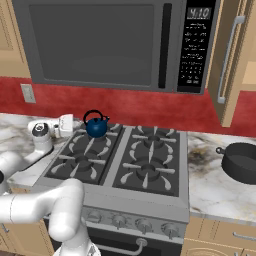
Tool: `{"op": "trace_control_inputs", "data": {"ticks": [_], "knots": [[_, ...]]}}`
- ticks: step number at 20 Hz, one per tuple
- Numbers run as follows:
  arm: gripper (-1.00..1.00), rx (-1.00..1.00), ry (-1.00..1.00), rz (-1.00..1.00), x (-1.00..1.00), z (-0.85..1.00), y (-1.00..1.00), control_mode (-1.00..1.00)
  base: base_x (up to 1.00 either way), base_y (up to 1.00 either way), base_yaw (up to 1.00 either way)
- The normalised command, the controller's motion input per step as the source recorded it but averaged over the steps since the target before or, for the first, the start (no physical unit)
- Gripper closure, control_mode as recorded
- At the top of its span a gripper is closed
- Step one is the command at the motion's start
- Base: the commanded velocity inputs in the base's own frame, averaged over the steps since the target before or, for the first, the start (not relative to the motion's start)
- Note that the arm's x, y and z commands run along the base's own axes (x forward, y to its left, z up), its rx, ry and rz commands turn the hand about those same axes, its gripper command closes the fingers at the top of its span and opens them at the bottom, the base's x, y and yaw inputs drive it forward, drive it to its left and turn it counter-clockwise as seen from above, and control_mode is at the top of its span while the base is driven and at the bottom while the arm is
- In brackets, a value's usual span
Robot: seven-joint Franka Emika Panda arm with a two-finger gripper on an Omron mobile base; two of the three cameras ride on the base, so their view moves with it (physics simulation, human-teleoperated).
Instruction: Pick the kettle from the cabinet and place it on a stove burner. Then pick the pot from the counter and place it on another stove burner. Finally, turn both burners on.
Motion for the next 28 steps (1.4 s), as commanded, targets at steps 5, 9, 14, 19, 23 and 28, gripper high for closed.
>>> {"op": "trace_control_inputs", "data": {"ticks": [5,9,14,19,23,28], "knots": [[-1.0,0.0,0.0,0.0,-0.26,0.15,0.2,-1.0,0.0,0.0,0.0],[-1.0,0.0,0.0,-0.02,-0.49,0.26,0.08,-1.0,0.0,0.0,0.0],[-1.0,0.0,0.0,-0.03,-0.58,0.32,0.04,-1.0,0.0,0.0,0.0],[-1.0,0.0,-0.01,-0.01,-0.61,0.38,0.0,-1.0,0.0,0.0,0.0],[-1.0,0.0,-0.04,0.0,-0.62,0.45,0.0,-1.0,0.0,0.0,0.0],[-1.0,0.0,-0.05,0.0,-0.58,0.46,0.0,-1.0,0.0,0.0,0.0]]}}
